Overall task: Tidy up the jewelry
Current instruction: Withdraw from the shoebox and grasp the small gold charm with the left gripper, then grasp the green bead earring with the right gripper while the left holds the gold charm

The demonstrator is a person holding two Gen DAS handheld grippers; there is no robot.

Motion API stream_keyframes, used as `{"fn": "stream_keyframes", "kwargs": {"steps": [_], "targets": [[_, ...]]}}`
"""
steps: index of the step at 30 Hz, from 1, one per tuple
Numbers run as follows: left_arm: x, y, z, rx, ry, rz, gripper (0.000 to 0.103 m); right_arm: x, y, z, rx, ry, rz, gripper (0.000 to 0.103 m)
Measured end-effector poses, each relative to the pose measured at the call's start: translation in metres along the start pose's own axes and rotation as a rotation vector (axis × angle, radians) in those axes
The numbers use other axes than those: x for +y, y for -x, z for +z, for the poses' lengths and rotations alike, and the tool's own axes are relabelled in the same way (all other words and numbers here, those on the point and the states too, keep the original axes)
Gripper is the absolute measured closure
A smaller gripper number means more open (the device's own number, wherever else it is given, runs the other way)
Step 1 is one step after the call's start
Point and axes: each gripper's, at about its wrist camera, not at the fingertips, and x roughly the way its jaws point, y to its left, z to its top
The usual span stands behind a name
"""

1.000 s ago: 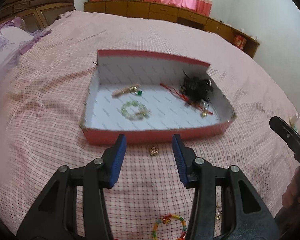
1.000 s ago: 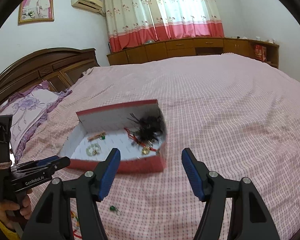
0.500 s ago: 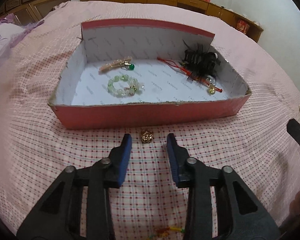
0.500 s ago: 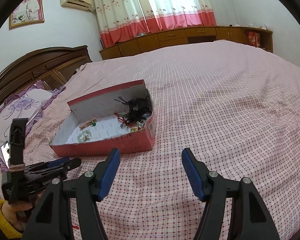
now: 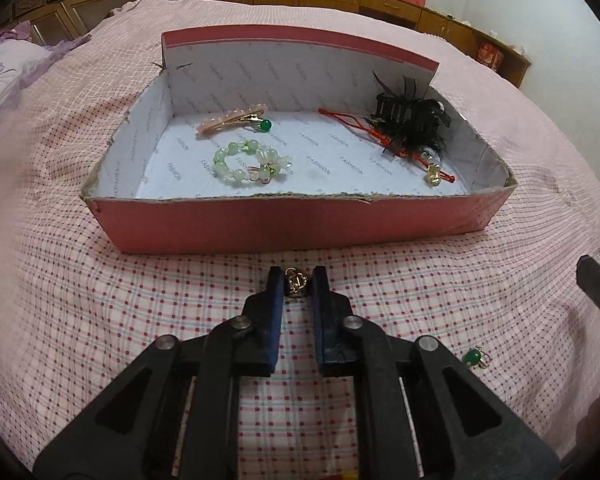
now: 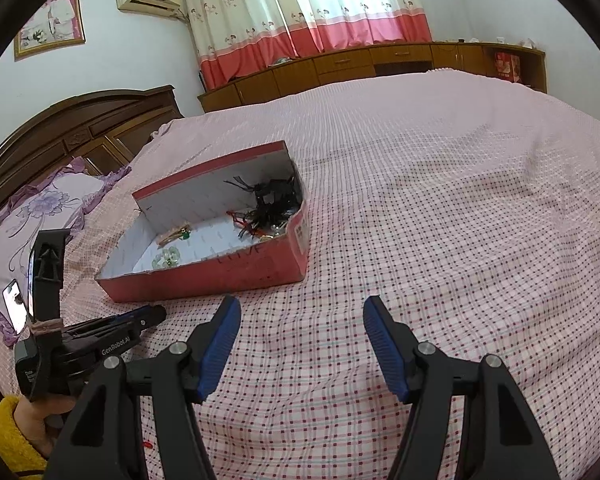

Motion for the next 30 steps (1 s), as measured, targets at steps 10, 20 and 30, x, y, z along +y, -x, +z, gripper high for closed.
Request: {"fn": "stream_keyframes", "kwargs": {"steps": [10,20,30], "targets": [[0.013,0.042,-0.006,-0.058,0.012,-0.036,0.098,0.015,0.006,-0.001,0.003,0.027,0.01,0.037],[0.033,0.07,-0.007,-0.095,0.055,-0.029,0.098,0.048,-0.007,-0.016,0.073,0.066,0.064,0.037],[0.056,0.077,-0.015,-0.111,0.106,-0.033,0.098,0.066,-0.037,-0.035,0.176,0.089,0.1,0.048]]}}
